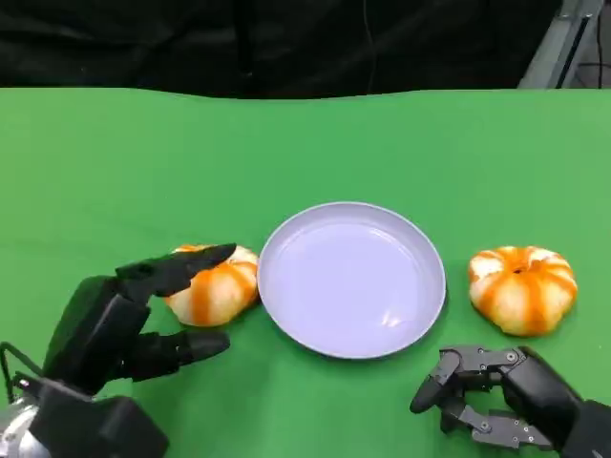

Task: Grasp the bread from the table and place it into the plate.

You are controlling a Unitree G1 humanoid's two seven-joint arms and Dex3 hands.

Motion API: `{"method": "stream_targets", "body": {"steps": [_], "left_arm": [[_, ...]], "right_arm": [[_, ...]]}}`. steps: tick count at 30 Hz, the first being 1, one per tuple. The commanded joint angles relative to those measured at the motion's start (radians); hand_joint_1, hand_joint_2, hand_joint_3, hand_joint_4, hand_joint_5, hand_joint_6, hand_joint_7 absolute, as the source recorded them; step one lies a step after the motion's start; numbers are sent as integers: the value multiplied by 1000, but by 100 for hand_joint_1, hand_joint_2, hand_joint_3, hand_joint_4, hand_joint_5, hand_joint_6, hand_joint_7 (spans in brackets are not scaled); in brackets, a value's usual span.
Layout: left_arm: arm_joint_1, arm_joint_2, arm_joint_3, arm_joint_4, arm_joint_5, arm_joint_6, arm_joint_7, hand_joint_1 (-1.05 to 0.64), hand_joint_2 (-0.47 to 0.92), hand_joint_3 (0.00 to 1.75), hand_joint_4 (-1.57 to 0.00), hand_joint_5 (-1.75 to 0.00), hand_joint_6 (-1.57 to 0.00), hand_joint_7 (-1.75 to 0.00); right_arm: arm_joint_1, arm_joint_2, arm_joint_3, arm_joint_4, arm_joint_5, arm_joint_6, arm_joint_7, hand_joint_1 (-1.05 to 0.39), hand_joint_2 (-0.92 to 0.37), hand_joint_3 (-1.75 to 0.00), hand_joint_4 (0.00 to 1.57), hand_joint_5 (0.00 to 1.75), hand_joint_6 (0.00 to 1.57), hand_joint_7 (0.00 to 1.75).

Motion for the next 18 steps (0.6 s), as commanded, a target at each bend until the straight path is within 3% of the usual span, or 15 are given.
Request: {"method": "stream_targets", "body": {"steps": [1, 6, 18], "left_arm": [[-29, 46, -62, 7, 87, 66, 128, -74, 92, 10, -66, 0, -63, -1], [-47, 70, -124, 18, 125, 123, 209, -77, 91, 3, -65, 0, -64, 0], [-167, 85, -253, 124, 140, 275, 238, -83, 92, 1, -58, 0, -62, 0]], "right_arm": [[7, -9, 2, -7, -8, 3, -11, 1, -92, -48, 71, 149, 82, 98], [7, -8, 5, -7, -11, 0, -15, 2, -92, -47, 71, 149, 82, 98], [16, -8, 7, -22, -2, 16, -10, 1, -92, -48, 71, 149, 82, 97]]}}
